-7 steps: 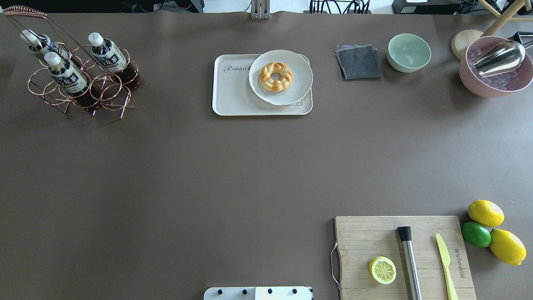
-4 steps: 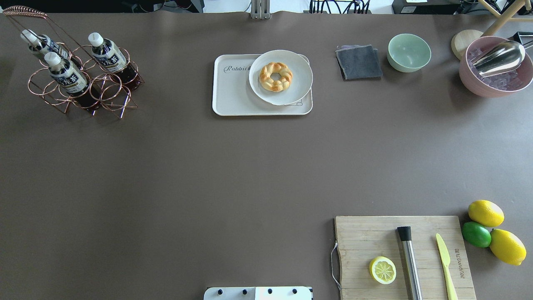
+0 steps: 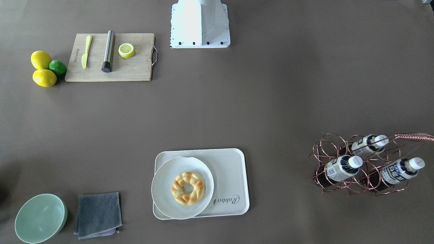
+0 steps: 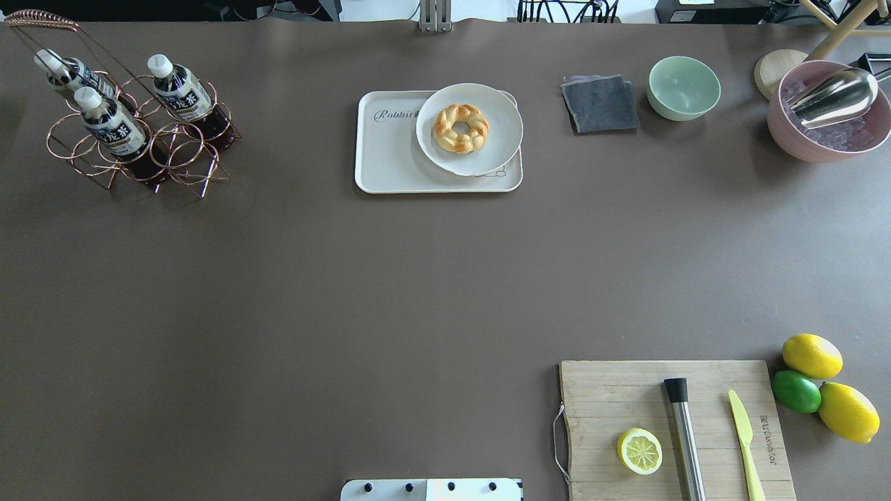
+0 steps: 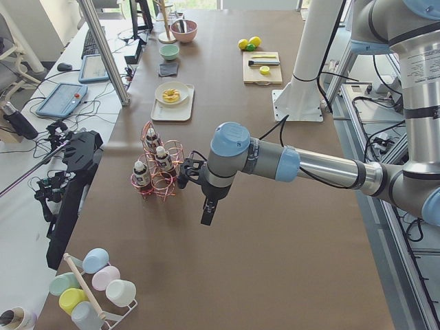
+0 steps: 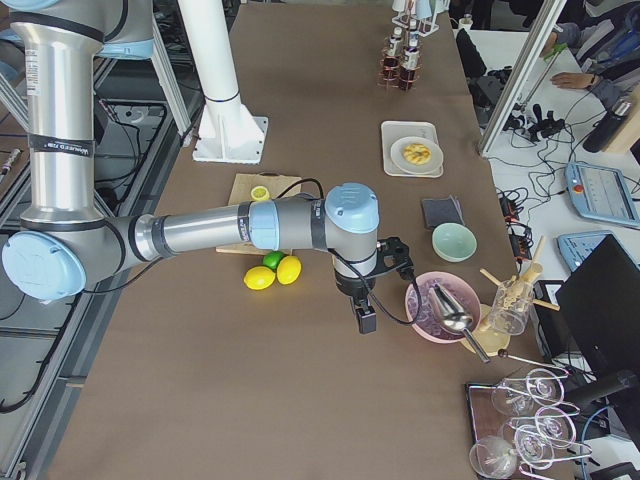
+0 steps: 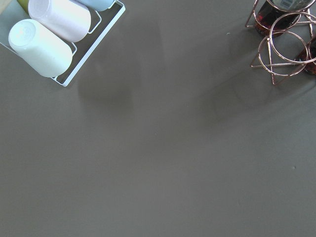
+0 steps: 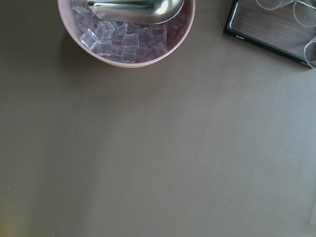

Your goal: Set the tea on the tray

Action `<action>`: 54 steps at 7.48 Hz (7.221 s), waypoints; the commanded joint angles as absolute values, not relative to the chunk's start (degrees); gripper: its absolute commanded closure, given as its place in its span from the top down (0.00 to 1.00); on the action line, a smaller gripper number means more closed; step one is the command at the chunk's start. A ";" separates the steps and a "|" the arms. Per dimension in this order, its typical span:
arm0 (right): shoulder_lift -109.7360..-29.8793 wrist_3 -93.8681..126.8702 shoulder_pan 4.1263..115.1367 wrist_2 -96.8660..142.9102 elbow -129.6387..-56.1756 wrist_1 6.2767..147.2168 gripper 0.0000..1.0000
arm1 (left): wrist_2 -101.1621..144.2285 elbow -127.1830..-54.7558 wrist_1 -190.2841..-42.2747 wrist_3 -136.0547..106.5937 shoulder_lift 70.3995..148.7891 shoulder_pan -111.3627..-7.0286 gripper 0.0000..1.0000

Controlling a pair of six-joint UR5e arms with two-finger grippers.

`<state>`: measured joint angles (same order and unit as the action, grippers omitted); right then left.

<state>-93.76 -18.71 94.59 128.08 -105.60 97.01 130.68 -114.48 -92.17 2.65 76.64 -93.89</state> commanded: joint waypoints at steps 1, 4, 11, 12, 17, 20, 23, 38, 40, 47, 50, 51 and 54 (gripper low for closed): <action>-94.22 -18.81 94.57 128.23 -105.29 97.03 1.00 | 130.61 -114.43 -92.37 2.72 76.64 -93.78 0.97; -94.92 -18.98 94.48 128.49 -105.38 97.03 1.00 | 130.69 -114.52 -94.92 2.02 76.82 -93.43 0.97; -95.89 -18.63 94.31 131.31 -104.68 97.12 1.00 | 130.00 -114.97 -115.29 -30.95 86.09 -76.93 0.98; -95.89 -18.63 94.31 131.22 -104.68 97.03 1.00 | 129.03 -113.66 -115.57 -33.90 89.70 -73.42 0.98; -94.92 -18.63 94.22 130.78 -104.77 96.94 1.00 | 111.45 -101.64 -125.72 -37.93 97.98 -65.05 0.97; -94.75 -18.63 94.22 130.69 -104.77 96.94 1.00 | 111.18 -94.92 -131.04 -41.31 102.31 -62.32 0.92; -94.75 -18.63 94.22 130.69 -105.12 96.94 1.00 | 112.84 -95.36 -130.78 -40.69 101.69 -62.75 0.80; -94.83 -18.63 94.22 130.78 -105.21 96.94 1.00 | 119.69 -102.17 -117.84 -38.07 103.62 -68.97 0.00; -94.75 -18.63 94.22 130.69 -104.77 96.94 1.00 | 120.41 -106.42 -112.69 -32.29 103.01 -72.23 0.00; -94.83 -18.72 94.13 130.61 -103.71 96.94 1.00 | 119.27 -127.80 -77.92 -43.13 113.76 -63.59 0.00; -94.83 -18.72 94.13 130.52 -100.47 91.86 1.00 | 108.65 -121.33 -67.67 -45.42 129.95 -50.92 0.00; -94.83 -18.72 94.13 130.26 -99.68 90.63 1.00 | 106.02 -117.63 -68.02 -48.14 134.25 -46.28 0.00; -94.75 -18.72 94.22 130.25 -99.76 90.62 1.00 | 98.62 -107.70 -79.94 -54.05 137.11 -34.82 0.00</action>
<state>-94.83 -18.72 94.14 130.28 -99.81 90.78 101.31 -113.76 -72.91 -51.87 135.74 -40.36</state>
